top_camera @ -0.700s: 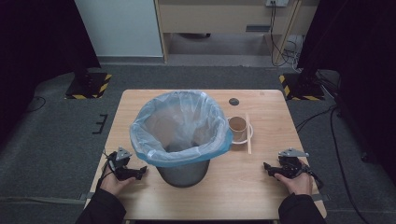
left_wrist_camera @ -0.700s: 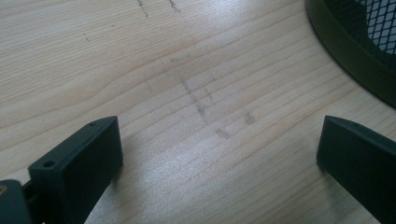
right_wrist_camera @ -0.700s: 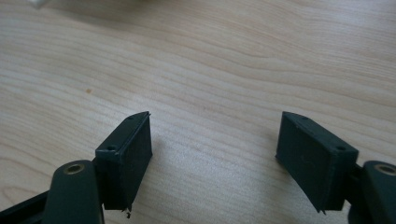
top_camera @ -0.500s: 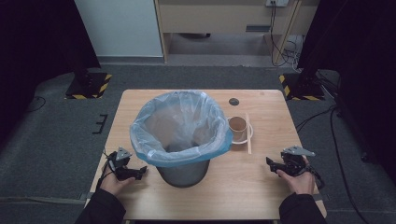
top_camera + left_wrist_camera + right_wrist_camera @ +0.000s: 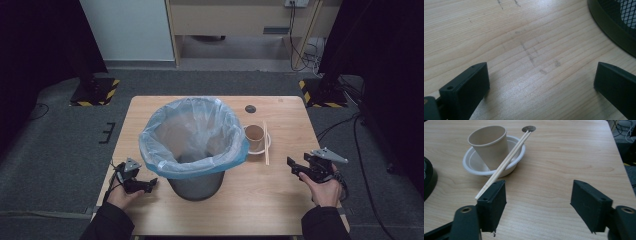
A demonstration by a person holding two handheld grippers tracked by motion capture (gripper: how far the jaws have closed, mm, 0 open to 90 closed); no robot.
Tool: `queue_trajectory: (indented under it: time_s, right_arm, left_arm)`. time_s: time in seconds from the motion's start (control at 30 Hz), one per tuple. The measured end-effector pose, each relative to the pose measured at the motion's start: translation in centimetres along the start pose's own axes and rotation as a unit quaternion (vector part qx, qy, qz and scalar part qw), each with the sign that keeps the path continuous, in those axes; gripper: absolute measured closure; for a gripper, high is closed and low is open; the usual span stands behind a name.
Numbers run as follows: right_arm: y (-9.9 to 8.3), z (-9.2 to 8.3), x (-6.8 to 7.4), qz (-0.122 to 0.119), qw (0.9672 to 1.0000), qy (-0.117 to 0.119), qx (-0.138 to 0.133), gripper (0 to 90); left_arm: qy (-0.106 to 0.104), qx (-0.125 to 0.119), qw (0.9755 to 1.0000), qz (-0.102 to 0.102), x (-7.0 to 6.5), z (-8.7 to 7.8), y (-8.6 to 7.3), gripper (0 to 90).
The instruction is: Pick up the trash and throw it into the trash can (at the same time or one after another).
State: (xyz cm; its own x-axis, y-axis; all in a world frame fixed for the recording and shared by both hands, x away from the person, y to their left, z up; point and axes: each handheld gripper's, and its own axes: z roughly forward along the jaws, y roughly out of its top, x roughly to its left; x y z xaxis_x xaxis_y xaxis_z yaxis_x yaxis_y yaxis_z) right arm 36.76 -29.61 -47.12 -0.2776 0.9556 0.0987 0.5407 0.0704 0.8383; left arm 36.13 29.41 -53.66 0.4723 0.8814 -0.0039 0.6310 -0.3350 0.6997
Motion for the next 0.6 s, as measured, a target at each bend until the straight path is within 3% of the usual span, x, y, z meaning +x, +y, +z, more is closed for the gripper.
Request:
queue_trajectory:
  time_s: [0.2,0.6]
  right_arm:
    - [0.8,-0.3,0.2,-0.012,0.9999,0.002,-0.005,29.2]
    - [3.1,-0.7,1.1,-0.004,0.9994,0.0,-0.033,35.5]
  left_arm:
    - [0.0,0.0,1.0,0.0,0.0,0.0,0.0,0.0]
    - [0.002,0.0,1.0,-0.002,0.0,0.0,0.0,0.0]
